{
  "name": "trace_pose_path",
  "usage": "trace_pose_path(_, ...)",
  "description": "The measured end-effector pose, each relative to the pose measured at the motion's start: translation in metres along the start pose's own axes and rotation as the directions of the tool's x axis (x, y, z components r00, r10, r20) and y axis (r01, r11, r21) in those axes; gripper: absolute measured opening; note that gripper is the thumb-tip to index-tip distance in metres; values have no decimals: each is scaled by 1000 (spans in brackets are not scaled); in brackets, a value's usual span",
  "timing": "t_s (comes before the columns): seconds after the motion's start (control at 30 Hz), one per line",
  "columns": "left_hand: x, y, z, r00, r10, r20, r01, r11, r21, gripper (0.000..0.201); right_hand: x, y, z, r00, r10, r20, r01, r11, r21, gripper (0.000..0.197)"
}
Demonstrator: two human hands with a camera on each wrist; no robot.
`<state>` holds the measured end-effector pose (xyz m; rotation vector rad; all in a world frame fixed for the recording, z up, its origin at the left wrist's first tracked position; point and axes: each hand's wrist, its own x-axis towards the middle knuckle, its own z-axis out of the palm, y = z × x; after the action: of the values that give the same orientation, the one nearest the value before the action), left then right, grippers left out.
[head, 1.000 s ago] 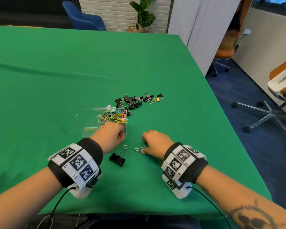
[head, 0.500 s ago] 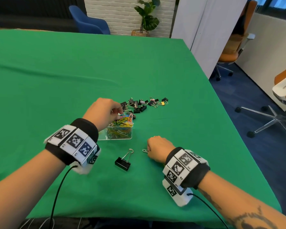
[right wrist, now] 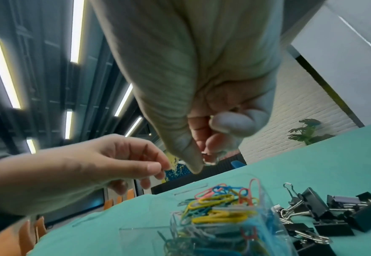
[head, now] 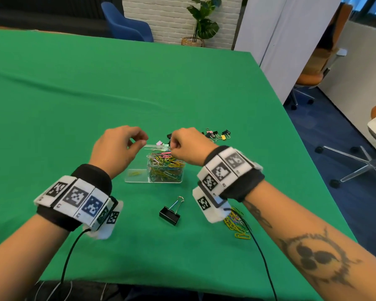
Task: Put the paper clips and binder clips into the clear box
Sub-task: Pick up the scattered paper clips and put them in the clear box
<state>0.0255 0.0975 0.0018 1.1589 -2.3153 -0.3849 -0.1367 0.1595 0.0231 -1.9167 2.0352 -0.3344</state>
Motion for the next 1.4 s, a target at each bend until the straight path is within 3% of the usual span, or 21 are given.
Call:
trace_pose_path(0.17, -4, 0, -5, 999, 16, -31, -17, 1000, -23, 11, 12, 4, -2, 999, -23, 38, 24, 1000, -15, 23)
trace_pose_path(0.3, -10, 10, -4, 993, 97, -73, -98, 995, -14, 12, -17, 41, -28, 982, 79, -171, -56, 989, 138, 19)
trace_pose_path(0.4, -20, 33, 10, 977, 207, 50, -207, 978, 11, 11, -54, 81, -29, 968, 189, -166, -184, 982, 47, 13)
trace_pose_path(0.47, -26, 53, 30, 925, 258, 279, -278, 960, 35, 15, -78, 103, -13, 964, 266, 3, -265, 962, -70, 20)
trace_pose_path(0.57, -31, 81, 66, 758, 221, 614, -368, 922, 122, 29, -101, 120, 16, 908, 299, 293, -273, 954, -128, 71)
trace_pose_path(0.67, -32, 96, 93, 669, 145, 729, -388, 905, 176, 43, -114, 119, 31, 886, 276, 374, -265, 961, -81, 96)
trace_pose_path(0.77, -30, 101, 105, 635, 88, 767, -406, 883, 235, 47, -131, 107, 41, 886, 402, 233, -380, 915, -133, 90)
trace_pose_path(0.83, -26, 102, 109, 631, 84, 771, -402, 886, 233, 41, -143, 98, 49, 853, 483, 198, -461, 875, -149, 77)
trace_pose_path(0.9, -23, 103, 111, 619, 95, 780, -378, 906, 190, 33, -150, 92, 56, 829, 523, 200, -509, 853, -120, 66)
trace_pose_path(1.03, -19, 111, 117, 592, 162, 790, -300, 953, 30, 28, -145, 91, 65, 830, 544, 124, -547, 837, -7, 52)
trace_pose_path(1.17, -22, 118, 124, 611, 237, 755, -280, 957, -74, 27, -132, 97, 66, 851, 524, 28, -524, 844, 118, 42)
trace_pose_path(1.27, -16, 115, 118, 636, 253, 729, -325, 945, -44, 30, -137, 103, 63, 844, 537, -9, -530, 836, 143, 48)
trace_pose_path(1.33, -10, 113, 113, 597, 214, 773, -370, 929, 28, 46, -143, 105, 63, 843, 538, 15, -536, 837, 113, 57)
trace_pose_path(1.4, -7, 114, 113, 499, 144, 854, -405, 910, 83, 75, -144, 104, 65, 849, 527, 48, -529, 846, 72, 61)
